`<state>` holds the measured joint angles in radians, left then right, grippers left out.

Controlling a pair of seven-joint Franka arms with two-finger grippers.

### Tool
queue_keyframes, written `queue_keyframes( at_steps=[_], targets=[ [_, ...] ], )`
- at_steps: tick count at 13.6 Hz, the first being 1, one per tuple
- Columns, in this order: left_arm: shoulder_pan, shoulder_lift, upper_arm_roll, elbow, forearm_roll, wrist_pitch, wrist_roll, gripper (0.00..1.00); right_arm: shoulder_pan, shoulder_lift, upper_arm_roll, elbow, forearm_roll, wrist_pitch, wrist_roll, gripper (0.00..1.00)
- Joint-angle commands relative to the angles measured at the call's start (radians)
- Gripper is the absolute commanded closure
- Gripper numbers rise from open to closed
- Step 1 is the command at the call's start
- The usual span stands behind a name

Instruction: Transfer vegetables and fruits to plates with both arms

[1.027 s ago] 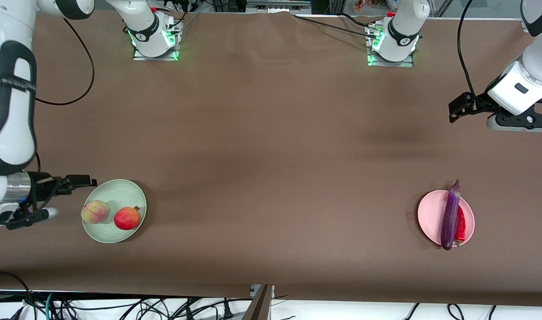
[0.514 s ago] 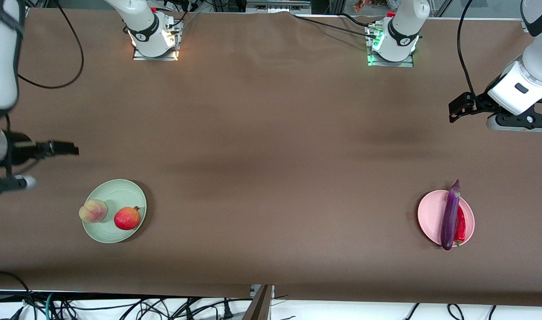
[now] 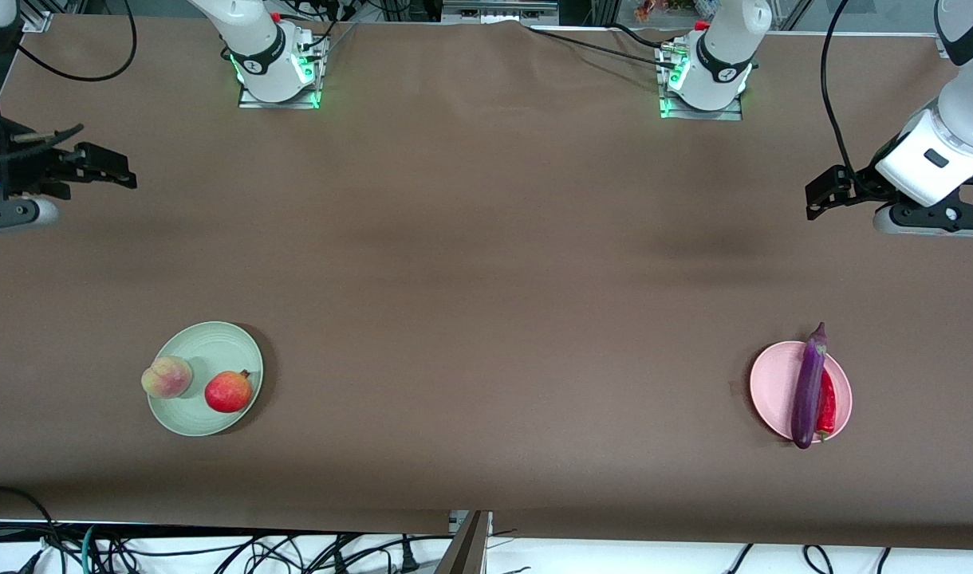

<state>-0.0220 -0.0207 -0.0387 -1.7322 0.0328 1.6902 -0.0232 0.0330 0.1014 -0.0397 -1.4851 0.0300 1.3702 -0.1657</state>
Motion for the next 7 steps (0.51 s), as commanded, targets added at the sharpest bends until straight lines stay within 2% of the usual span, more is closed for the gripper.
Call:
queue_keyframes(
  at_steps=[1,7],
  targets=[
    [-0.007,0.002,0.007,0.014,-0.016,-0.014,-0.006,0.0,-0.005,-0.075,0.003,-0.076,-0.051,0.064,-0.001,0.0],
    [-0.007,0.002,0.007,0.014,-0.016,-0.014,-0.004,0.0,-0.005,-0.083,0.029,-0.106,-0.053,0.063,0.098,0.0]
  ],
)
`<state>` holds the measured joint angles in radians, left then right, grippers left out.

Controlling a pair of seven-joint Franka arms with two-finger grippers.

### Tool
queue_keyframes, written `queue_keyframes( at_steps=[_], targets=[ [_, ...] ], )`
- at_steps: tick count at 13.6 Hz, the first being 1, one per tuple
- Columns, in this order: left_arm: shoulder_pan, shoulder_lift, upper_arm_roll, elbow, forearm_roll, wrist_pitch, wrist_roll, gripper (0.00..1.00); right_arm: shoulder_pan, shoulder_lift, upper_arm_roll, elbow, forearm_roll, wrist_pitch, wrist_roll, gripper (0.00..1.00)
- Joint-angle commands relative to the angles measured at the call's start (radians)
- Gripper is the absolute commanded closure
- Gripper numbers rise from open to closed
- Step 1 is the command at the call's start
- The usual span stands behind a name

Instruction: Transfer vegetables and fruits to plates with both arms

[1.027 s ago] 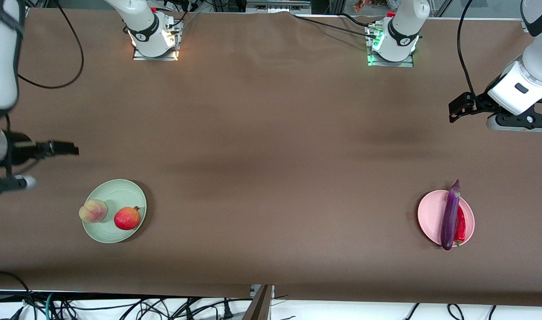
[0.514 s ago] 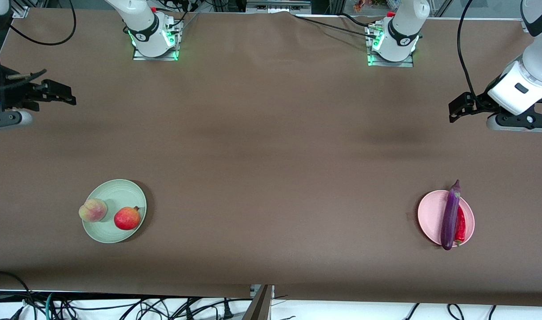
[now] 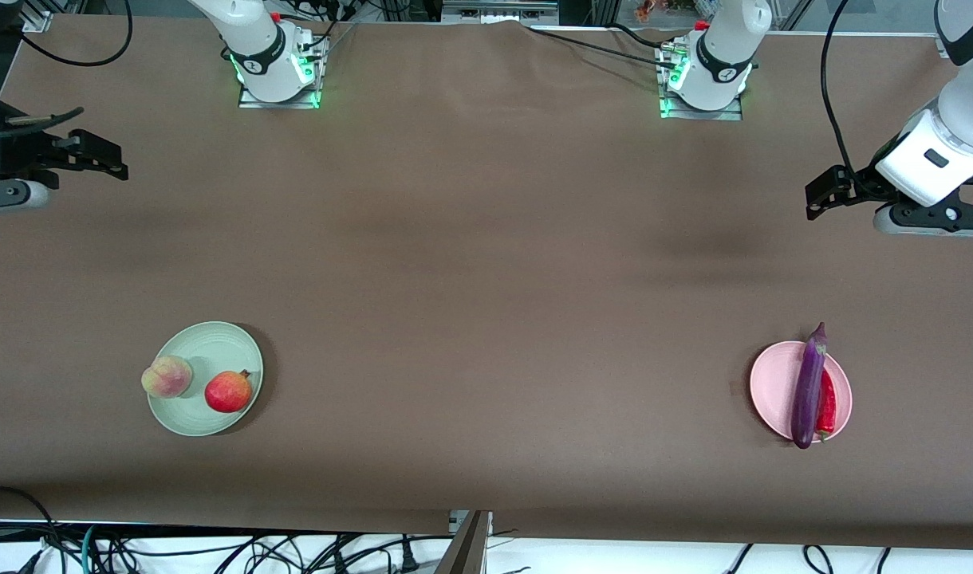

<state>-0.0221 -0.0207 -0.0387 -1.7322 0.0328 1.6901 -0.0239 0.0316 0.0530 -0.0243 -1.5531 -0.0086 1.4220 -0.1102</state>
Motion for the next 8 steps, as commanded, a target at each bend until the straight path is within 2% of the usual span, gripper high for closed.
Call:
queue_keyframes(
  at_steps=[1,8],
  targets=[
    [-0.007,0.002,0.007,0.014,-0.016,-0.014,-0.005,0.0,-0.004,-0.027,0.014,-0.035,-0.014,0.006,0.041,0.0],
    [-0.007,0.002,0.007,0.014,-0.019,-0.014,-0.005,0.0,-0.004,0.004,0.006,0.011,-0.016,0.006,0.035,0.0]
  ],
)
